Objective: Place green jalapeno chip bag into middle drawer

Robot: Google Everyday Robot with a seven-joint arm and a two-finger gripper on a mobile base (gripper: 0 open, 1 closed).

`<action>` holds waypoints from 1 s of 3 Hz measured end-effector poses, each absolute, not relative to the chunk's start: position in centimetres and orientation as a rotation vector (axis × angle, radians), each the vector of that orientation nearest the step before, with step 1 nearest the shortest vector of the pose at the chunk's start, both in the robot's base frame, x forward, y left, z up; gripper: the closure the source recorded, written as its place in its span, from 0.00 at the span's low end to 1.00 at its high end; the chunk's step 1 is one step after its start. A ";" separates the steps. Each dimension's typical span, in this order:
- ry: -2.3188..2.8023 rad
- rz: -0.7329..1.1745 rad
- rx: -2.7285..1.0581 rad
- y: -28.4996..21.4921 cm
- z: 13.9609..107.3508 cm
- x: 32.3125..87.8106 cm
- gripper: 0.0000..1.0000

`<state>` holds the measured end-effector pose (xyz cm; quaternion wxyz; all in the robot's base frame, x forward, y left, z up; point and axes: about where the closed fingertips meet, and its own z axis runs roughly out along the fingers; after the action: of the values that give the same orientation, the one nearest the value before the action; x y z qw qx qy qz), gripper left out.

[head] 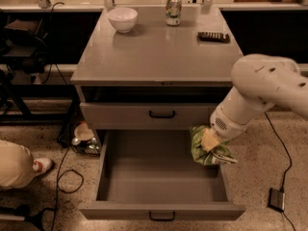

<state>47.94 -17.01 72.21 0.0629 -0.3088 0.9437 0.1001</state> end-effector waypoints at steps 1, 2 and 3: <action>2.866 0.411 -1.039 -14.7 65.5 48.4 1.00; 2.856 0.586 -1.084 -12.2 59.3 48.9 1.00; 2.855 0.738 -1.132 -9.2 53.9 48.8 1.00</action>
Offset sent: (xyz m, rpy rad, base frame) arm 0.0178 0.0815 -0.2101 0.2903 0.2242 0.1480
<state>48.83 -9.22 53.85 -0.0084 -0.3584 0.9038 0.2336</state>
